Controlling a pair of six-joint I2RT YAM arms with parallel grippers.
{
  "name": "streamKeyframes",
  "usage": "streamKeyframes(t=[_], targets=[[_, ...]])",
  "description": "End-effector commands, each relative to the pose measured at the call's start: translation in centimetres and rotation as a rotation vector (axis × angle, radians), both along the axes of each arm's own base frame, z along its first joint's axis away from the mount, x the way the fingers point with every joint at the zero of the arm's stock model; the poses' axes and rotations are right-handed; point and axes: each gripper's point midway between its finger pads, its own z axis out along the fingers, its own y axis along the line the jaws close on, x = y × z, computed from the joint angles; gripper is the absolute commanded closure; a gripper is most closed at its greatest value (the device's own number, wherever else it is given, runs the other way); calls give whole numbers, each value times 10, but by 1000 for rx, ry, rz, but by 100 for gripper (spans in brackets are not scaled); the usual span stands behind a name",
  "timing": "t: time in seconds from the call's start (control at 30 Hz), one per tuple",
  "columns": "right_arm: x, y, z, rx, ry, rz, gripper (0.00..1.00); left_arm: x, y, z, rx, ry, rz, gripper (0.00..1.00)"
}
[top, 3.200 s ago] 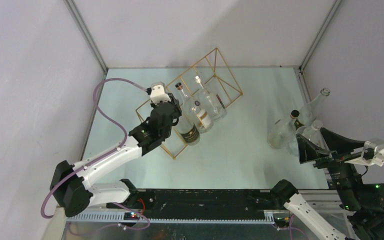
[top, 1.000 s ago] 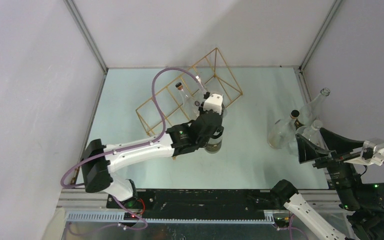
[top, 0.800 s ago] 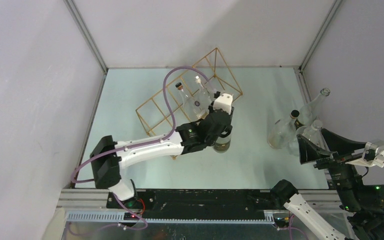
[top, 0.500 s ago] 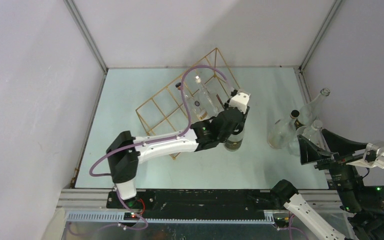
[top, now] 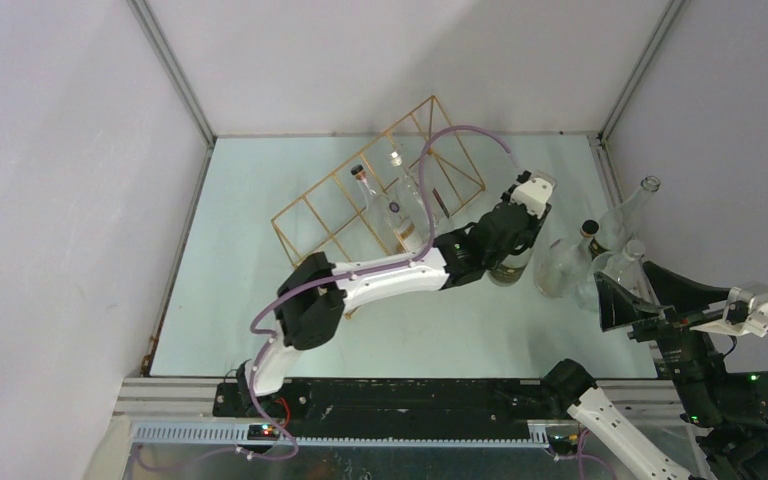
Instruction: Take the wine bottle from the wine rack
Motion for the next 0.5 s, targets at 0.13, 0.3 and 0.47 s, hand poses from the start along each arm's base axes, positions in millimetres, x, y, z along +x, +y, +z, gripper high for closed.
streamKeyframes(t=[0.13,0.3,0.47], targets=[[-6,-9,6,19,-26,-17,7,9,-52,51,-183,-50,-67,100],[-6,-10,3,15,-18,-25,7,7,-60,47,-196,-42,-86,98],[-6,-9,2,14,-13,-25,7,6,-58,40,-163,-42,-90,75]])
